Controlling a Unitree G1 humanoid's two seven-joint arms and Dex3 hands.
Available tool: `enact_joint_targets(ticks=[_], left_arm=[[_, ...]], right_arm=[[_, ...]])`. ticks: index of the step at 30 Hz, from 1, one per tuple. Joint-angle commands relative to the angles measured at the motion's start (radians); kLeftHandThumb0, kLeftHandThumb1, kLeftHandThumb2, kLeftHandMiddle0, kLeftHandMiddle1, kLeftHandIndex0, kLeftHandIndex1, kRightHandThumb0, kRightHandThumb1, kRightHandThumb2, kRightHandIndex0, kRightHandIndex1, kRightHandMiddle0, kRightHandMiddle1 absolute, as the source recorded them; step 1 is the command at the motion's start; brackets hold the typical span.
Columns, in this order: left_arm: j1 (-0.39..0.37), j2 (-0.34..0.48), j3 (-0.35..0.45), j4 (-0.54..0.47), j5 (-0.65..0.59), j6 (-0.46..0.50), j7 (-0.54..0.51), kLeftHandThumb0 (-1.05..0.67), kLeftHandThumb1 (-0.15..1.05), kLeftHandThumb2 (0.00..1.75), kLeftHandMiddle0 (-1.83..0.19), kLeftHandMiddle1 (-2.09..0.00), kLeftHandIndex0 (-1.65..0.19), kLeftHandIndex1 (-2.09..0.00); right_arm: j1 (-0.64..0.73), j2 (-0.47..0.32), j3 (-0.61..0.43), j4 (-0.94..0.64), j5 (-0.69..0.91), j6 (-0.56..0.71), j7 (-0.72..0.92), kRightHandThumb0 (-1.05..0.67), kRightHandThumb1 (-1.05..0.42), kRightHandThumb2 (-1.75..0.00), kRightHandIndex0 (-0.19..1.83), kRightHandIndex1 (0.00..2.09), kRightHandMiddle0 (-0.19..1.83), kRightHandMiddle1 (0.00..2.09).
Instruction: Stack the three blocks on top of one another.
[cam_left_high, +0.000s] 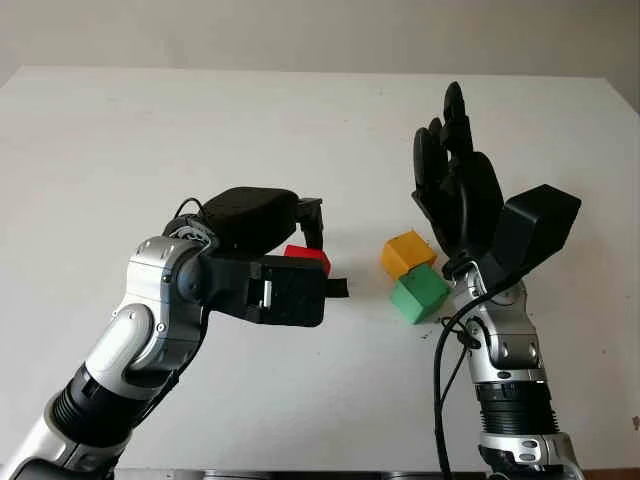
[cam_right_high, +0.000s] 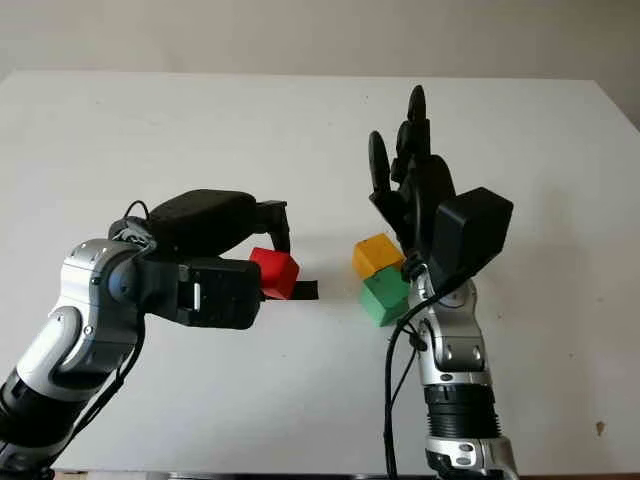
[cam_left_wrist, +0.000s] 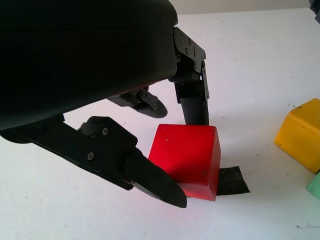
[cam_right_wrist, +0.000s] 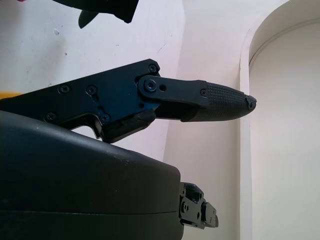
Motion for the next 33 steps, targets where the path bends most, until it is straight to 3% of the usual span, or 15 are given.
enact_joint_targets(ticks=[1, 9, 23, 30, 33], left_arm=[[-0.030, -0.010, -0.012, 0.002, 0.001, 0.000, -0.006, -0.30, 0.95, 0.05, -0.65, -0.10, -0.35, -1.43], [-0.031, -0.013, -0.018, 0.024, -0.010, -0.036, -0.001, -0.30, 0.94, 0.05, -0.70, -0.13, -0.40, -1.39], [-0.017, -0.029, -0.029, 0.058, 0.003, -0.048, 0.036, -0.30, 0.95, 0.05, -0.62, -0.14, -0.34, -1.61], [-0.001, -0.040, -0.033, 0.059, 0.024, -0.049, 0.088, -0.35, 0.94, 0.05, -0.55, -0.15, -0.39, -1.42], [-0.001, -0.042, -0.040, 0.057, 0.039, -0.039, 0.089, -0.40, 0.94, 0.05, -0.37, -0.06, -0.36, -1.31]], right_arm=[[-0.008, 0.004, 0.000, -0.002, 0.000, -0.003, -0.005, -0.74, -1.05, -0.51, -0.19, 0.00, -0.19, 0.00], [-0.007, 0.008, 0.004, -0.008, -0.002, -0.003, -0.012, -0.74, -1.05, -0.51, -0.19, 0.00, -0.19, 0.00], [-0.005, 0.006, 0.009, -0.016, -0.005, 0.011, -0.024, -0.74, -1.05, -0.51, -0.19, 0.00, -0.19, 0.00], [-0.003, 0.009, 0.008, -0.016, -0.005, 0.014, -0.026, -0.75, -1.05, -0.51, -0.19, 0.00, -0.19, 0.00], [-0.005, 0.008, 0.007, -0.009, -0.003, 0.006, -0.021, -0.75, -1.05, -0.51, -0.19, 0.00, -0.19, 0.00]])
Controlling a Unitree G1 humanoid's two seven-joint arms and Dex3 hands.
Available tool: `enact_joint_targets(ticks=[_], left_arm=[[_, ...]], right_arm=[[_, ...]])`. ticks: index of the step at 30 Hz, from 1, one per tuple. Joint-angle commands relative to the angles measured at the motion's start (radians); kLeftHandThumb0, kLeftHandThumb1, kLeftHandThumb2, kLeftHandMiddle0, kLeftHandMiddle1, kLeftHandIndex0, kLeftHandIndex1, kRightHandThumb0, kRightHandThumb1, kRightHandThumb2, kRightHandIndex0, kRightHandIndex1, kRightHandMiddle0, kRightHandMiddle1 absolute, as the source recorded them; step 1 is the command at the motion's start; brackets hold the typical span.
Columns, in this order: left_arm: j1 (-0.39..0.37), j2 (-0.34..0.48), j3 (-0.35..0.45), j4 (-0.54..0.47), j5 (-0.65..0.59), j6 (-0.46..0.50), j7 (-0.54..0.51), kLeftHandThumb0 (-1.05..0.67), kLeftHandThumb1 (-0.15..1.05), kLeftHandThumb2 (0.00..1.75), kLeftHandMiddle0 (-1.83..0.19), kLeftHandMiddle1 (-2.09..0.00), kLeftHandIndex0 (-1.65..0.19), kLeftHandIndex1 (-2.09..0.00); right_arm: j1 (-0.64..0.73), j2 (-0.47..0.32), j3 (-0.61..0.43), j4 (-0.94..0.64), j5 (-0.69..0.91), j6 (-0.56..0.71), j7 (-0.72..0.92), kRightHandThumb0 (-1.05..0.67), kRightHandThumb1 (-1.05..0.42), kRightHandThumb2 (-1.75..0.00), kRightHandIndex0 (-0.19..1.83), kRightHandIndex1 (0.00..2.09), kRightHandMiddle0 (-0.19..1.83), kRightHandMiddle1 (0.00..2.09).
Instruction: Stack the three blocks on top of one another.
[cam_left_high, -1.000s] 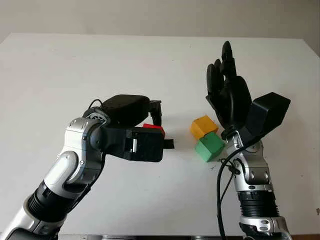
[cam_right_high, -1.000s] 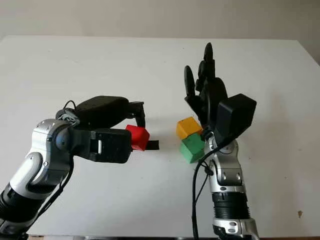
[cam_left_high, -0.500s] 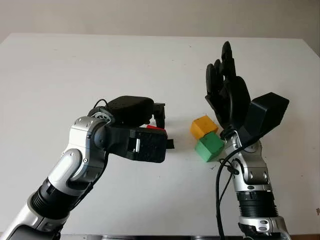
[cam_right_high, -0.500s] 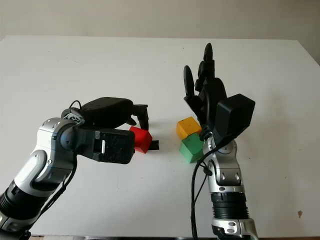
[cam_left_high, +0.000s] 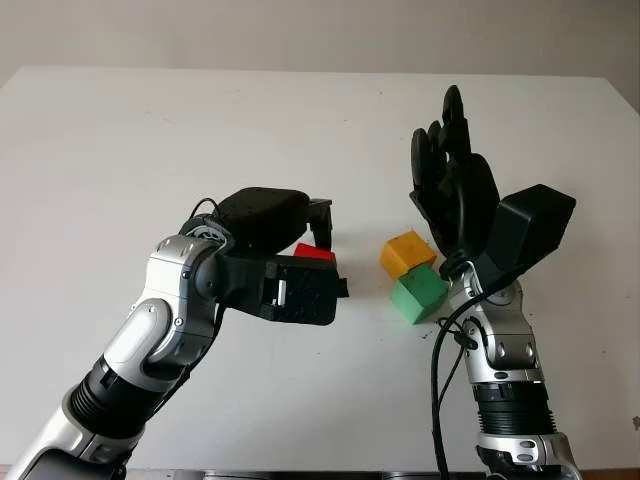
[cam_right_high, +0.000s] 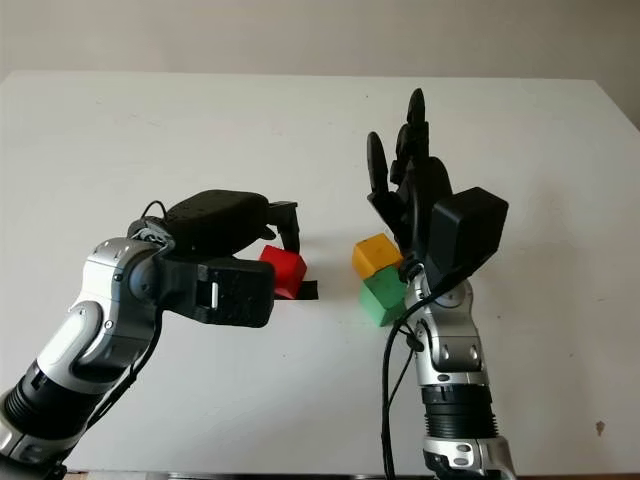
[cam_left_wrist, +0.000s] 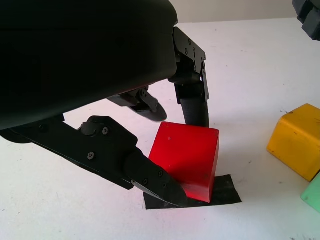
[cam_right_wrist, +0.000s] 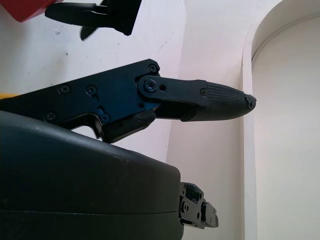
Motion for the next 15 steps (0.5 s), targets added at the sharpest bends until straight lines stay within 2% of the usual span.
enact_joint_targets(ticks=[1, 3, 4, 6, 9, 15], left_arm=[[0.008, -0.007, -0.013, -0.001, 0.017, 0.006, 0.002, -0.43, 0.94, 0.05, -0.26, -0.04, -0.31, -1.13], [0.007, -0.007, -0.018, -0.004, 0.026, 0.006, -0.002, -0.50, 0.92, 0.05, -0.10, -0.03, -0.22, -0.68], [0.010, -0.010, -0.018, -0.005, 0.026, 0.008, -0.001, -0.51, 0.92, 0.05, -0.06, -0.04, -0.24, -0.54], [0.014, -0.015, -0.015, -0.008, 0.021, 0.011, -0.003, -0.56, 0.90, 0.05, 0.03, -0.02, -0.14, -0.28], [0.017, -0.019, -0.005, -0.015, -0.003, 0.012, -0.014, -0.60, 0.89, 0.05, 0.11, -0.01, -0.05, -0.14], [0.020, 0.006, 0.040, -0.076, -0.109, 0.023, -0.096, -0.74, 0.88, 0.05, 0.19, 0.00, 0.14, -0.03]], right_arm=[[-0.005, 0.001, -0.001, -0.007, 0.001, -0.009, 0.002, -0.75, -1.05, -0.51, -0.19, 0.00, -0.19, 0.00], [-0.004, 0.001, 0.000, -0.009, -0.001, -0.008, 0.000, -0.74, -1.05, -0.51, -0.19, 0.00, -0.19, 0.00], [-0.004, 0.001, 0.000, -0.009, 0.000, -0.008, 0.001, -0.74, -1.05, -0.51, -0.19, 0.00, -0.19, 0.00], [-0.005, 0.000, 0.000, -0.010, 0.001, -0.005, 0.003, -0.74, -1.05, -0.51, -0.19, 0.00, -0.19, 0.00], [-0.003, -0.004, 0.001, -0.002, -0.005, -0.021, 0.005, -0.75, -1.05, -0.51, -0.19, 0.00, -0.19, 0.00], [-0.003, -0.001, -0.004, -0.004, 0.003, -0.021, 0.008, -0.74, -1.05, -0.51, -0.19, 0.00, -0.19, 0.00]])
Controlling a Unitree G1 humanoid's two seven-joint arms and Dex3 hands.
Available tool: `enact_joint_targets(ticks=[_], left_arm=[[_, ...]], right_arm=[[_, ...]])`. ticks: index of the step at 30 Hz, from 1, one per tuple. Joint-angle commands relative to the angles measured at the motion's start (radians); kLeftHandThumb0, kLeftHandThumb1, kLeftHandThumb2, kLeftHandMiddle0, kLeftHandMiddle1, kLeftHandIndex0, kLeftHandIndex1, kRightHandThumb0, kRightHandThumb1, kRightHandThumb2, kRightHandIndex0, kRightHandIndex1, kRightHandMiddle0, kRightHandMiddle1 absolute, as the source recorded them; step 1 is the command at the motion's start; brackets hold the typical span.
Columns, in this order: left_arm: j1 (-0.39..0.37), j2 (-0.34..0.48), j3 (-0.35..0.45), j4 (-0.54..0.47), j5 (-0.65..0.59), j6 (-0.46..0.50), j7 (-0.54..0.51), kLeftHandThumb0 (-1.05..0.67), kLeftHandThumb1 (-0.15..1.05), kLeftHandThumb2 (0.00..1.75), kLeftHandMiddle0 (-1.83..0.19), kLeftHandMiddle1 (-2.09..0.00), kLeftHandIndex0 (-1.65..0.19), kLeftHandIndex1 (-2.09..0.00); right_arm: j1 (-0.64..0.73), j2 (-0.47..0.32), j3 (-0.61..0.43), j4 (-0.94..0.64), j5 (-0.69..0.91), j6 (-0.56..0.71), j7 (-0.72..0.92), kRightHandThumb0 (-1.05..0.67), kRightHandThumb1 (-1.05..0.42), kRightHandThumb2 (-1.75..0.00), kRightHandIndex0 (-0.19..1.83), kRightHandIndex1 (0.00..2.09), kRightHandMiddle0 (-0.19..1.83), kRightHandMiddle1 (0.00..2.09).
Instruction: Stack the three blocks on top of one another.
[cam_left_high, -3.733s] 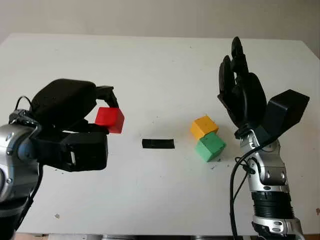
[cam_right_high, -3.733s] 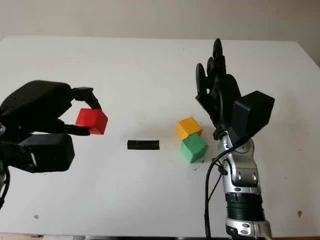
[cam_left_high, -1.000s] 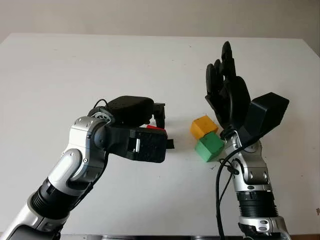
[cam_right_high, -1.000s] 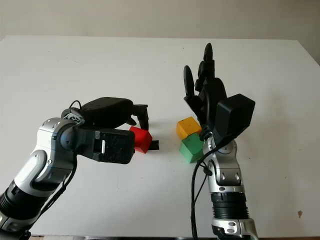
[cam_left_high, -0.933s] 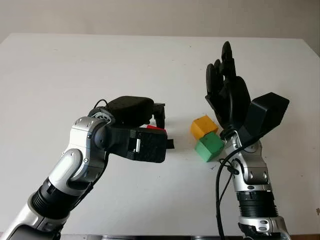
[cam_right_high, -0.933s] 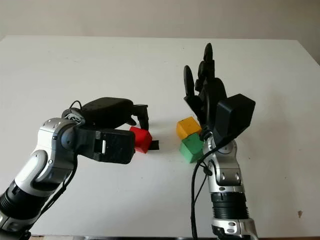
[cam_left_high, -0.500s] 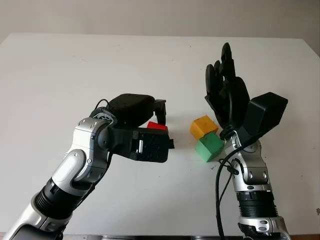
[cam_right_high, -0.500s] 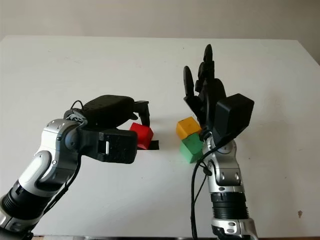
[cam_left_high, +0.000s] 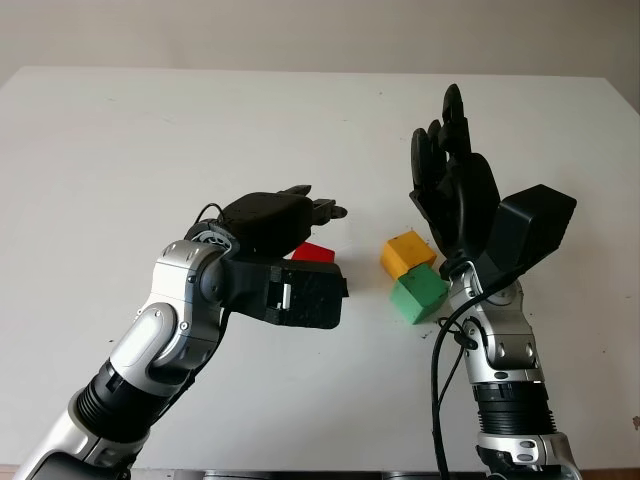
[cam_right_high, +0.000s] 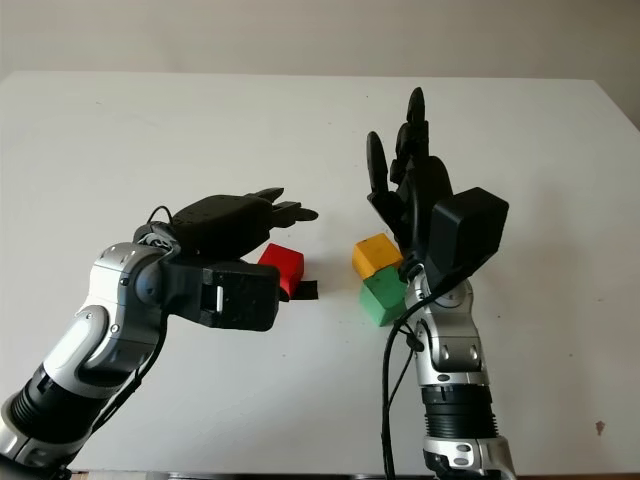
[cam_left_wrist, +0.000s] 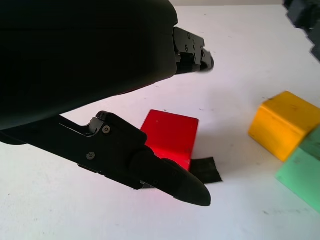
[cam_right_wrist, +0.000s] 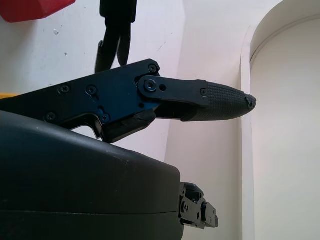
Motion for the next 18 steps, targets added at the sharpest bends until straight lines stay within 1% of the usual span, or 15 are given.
enact_joint_targets(ticks=[1, 5, 9, 11, 13, 14, 15, 16, 17, 18], left_arm=[[0.011, 0.020, 0.030, -0.039, -0.030, 0.006, -0.024, -0.76, 0.87, 0.04, 0.19, 0.00, 0.15, -0.03], [0.020, 0.059, 0.075, -0.102, -0.091, 0.041, -0.082, -0.84, 0.85, 0.05, 0.19, 0.00, 0.19, -0.01], [0.057, 0.069, 0.194, -0.158, -0.255, 0.064, -0.087, -0.86, 0.89, 0.07, 0.19, 0.00, 0.19, 0.00], [0.076, 0.057, 0.273, -0.176, -0.352, 0.089, -0.071, -0.90, 0.96, 0.09, 0.19, 0.00, 0.19, 0.00], [0.109, 0.023, 0.365, -0.178, -0.457, 0.081, -0.014, -0.92, 1.02, 0.12, 0.19, 0.00, 0.19, 0.00], [0.121, 0.015, 0.389, -0.177, -0.492, 0.071, 0.013, -0.91, 1.04, 0.18, 0.19, 0.00, 0.19, 0.00], [0.140, -0.008, 0.431, -0.167, -0.537, 0.044, 0.059, -0.91, 1.04, 0.21, 0.19, 0.00, 0.19, 0.00], [0.159, -0.031, 0.464, -0.151, -0.567, 0.016, 0.112, -0.90, 1.04, 0.27, 0.19, 0.00, 0.19, 0.00], [0.175, -0.051, 0.486, -0.140, -0.579, 0.003, 0.171, -0.90, 1.05, 0.39, 0.19, 0.00, 0.19, 0.00], [0.189, -0.065, 0.500, -0.127, -0.581, -0.017, 0.226, -0.91, 1.05, 0.47, 0.19, 0.00, 0.19, 0.00]], right_arm=[[-0.002, -0.002, -0.004, -0.006, 0.003, -0.012, 0.003, -0.74, -1.05, -0.51, -0.19, 0.00, -0.19, 0.00], [0.000, -0.003, -0.007, -0.011, 0.006, -0.006, 0.002, -0.74, -1.05, -0.51, -0.19, 0.00, -0.19, 0.00], [-0.001, -0.009, -0.015, -0.011, 0.012, -0.012, 0.008, -0.74, -1.05, -0.50, -0.19, 0.00, -0.19, 0.00], [-0.001, -0.017, -0.020, -0.012, 0.009, -0.018, 0.012, -0.73, -1.05, -0.50, -0.19, 0.00, -0.19, 0.00], [-0.003, -0.025, -0.026, -0.020, 0.007, -0.007, 0.011, -0.74, -1.05, -0.50, -0.19, 0.00, -0.19, 0.00], [-0.002, -0.030, -0.030, -0.024, 0.008, -0.002, 0.014, -0.74, -1.05, -0.50, -0.19, 0.00, -0.19, 0.00], [-0.003, -0.037, -0.034, -0.029, 0.012, 0.004, 0.020, -0.74, -1.05, -0.50, -0.19, 0.00, -0.19, 0.00], [-0.004, -0.049, -0.036, -0.035, 0.012, 0.014, 0.028, -0.74, -1.05, -0.50, -0.19, 0.00, -0.19, 0.00], [-0.005, -0.064, -0.036, -0.040, 0.008, 0.021, 0.038, -0.75, -1.05, -0.50, -0.19, 0.00, -0.19, 0.00], [-0.007, -0.082, -0.037, -0.044, 0.003, 0.028, 0.050, -0.75, -1.05, -0.50, -0.19, 0.00, -0.19, 0.00]])
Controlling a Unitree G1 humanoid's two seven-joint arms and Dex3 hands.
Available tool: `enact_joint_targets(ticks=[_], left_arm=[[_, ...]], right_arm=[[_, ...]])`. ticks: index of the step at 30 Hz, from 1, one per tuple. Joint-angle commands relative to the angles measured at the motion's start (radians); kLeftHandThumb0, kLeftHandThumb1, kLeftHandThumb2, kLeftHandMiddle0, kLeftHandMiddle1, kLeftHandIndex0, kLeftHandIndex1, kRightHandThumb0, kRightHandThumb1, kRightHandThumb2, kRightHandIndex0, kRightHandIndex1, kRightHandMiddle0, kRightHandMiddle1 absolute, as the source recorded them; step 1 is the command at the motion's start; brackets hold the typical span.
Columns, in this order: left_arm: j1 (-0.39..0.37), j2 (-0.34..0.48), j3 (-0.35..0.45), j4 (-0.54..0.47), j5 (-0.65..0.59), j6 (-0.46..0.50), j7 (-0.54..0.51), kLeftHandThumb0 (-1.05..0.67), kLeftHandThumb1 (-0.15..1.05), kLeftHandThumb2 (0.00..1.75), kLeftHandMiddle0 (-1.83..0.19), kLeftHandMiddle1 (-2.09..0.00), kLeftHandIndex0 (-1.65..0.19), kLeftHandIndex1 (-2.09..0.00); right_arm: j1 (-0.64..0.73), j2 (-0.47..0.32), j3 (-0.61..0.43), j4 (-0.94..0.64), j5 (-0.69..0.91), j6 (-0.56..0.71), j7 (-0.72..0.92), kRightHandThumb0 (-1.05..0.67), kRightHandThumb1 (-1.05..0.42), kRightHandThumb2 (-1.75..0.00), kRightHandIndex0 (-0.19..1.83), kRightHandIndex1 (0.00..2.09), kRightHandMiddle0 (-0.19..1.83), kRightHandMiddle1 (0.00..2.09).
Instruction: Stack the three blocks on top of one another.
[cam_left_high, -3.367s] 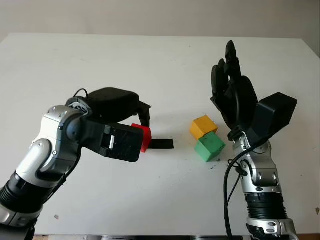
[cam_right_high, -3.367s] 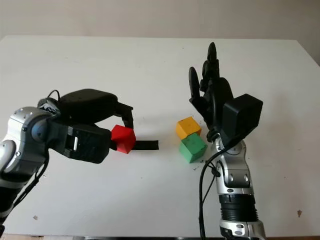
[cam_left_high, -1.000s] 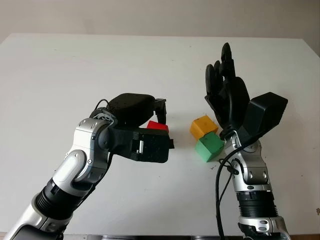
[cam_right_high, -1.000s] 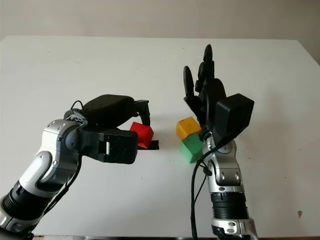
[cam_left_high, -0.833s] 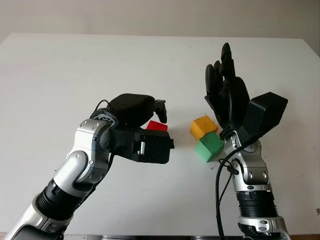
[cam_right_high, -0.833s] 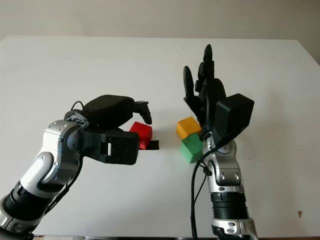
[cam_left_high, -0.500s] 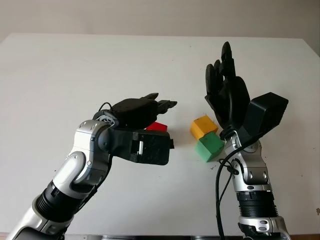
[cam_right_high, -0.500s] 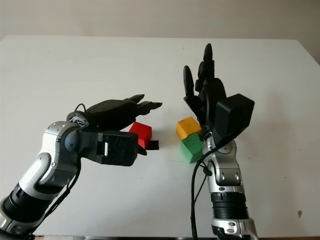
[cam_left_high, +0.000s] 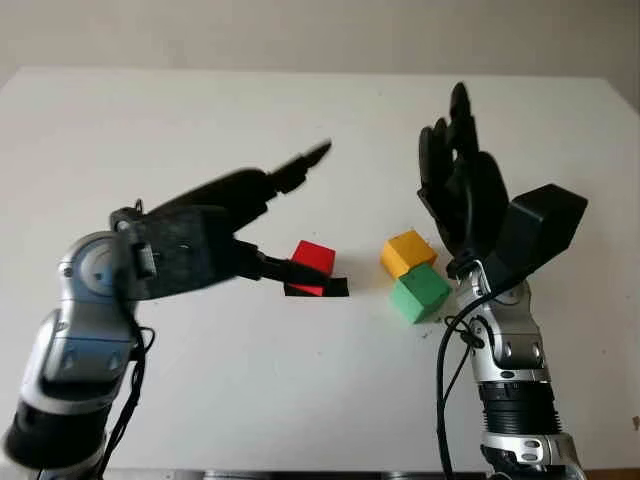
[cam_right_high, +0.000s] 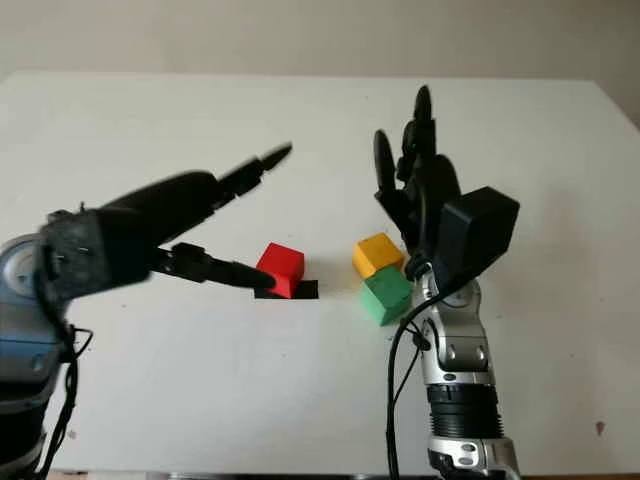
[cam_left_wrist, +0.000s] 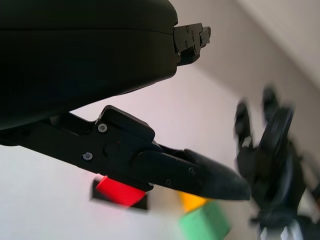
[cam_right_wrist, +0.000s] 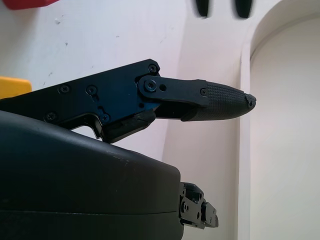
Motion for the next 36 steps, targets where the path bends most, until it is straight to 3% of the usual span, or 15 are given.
enact_joint_targets(ticks=[1, 5, 10, 15, 22, 28, 32, 36], left_arm=[[0.035, -0.022, 0.030, 0.023, -0.008, -0.027, 0.078, -0.91, 1.05, 0.57, 0.19, 0.00, 0.19, 0.00], [0.056, -0.086, 0.077, 0.106, -0.047, -0.104, 0.257, -0.81, 1.05, 0.74, 0.19, 0.00, 0.19, 0.00], [0.036, -0.148, 0.112, 0.236, -0.132, -0.176, 0.388, -0.83, 1.05, 0.72, 0.19, 0.00, 0.19, 0.00], [0.009, -0.139, 0.110, 0.339, -0.185, -0.210, 0.420, -0.87, 1.05, 0.75, 0.19, 0.00, 0.19, 0.00], [0.012, -0.117, 0.100, 0.365, -0.188, -0.225, 0.445, -0.87, 1.05, 0.71, 0.19, 0.00, 0.19, 0.00], [0.011, -0.108, 0.099, 0.373, -0.197, -0.239, 0.455, -0.86, 1.05, 0.71, 0.19, 0.00, 0.19, 0.00], [0.008, -0.101, 0.093, 0.368, -0.196, -0.245, 0.456, -0.85, 1.05, 0.72, 0.19, 0.00, 0.19, 0.00], [0.004, -0.098, 0.086, 0.367, -0.193, -0.254, 0.460, -0.84, 1.05, 0.73, 0.19, 0.00, 0.19, 0.00]], right_arm=[[-0.008, -0.042, -0.006, -0.031, -0.006, 0.013, 0.017, -0.75, -1.05, -0.50, -0.19, 0.00, -0.19, 0.00], [-0.039, -0.137, -0.014, -0.018, -0.034, 0.012, 0.074, -0.71, -1.05, -0.49, -0.19, 0.00, -0.19, 0.00], [-0.092, -0.259, -0.008, 0.024, -0.088, 0.021, 0.140, -0.75, -1.05, -0.46, -0.19, 0.01, -0.17, 0.03], [-0.155, -0.373, -0.002, 0.053, -0.116, 0.091, 0.227, -0.80, -1.05, -0.40, -0.19, 0.02, -0.16, 0.04], [-0.214, -0.500, 0.012, 0.088, -0.145, 0.083, 0.353, -0.76, -1.04, -0.20, -0.17, 0.02, -0.14, 0.06], [-0.285, -0.625, 0.078, 0.156, -0.249, -0.102, 0.442, -0.72, -1.02, -0.07, -0.08, 0.07, -0.04, 0.10], [-0.334, -0.696, 0.145, 0.203, -0.384, -0.280, 0.430, -0.76, -0.96, -0.04, -0.02, 0.09, 0.04, 0.13], [-0.396, -0.742, 0.207, 0.287, -0.481, -0.480, 0.419, -0.70, -0.90, -0.03, -0.05, 0.06, 0.05, 0.12]])
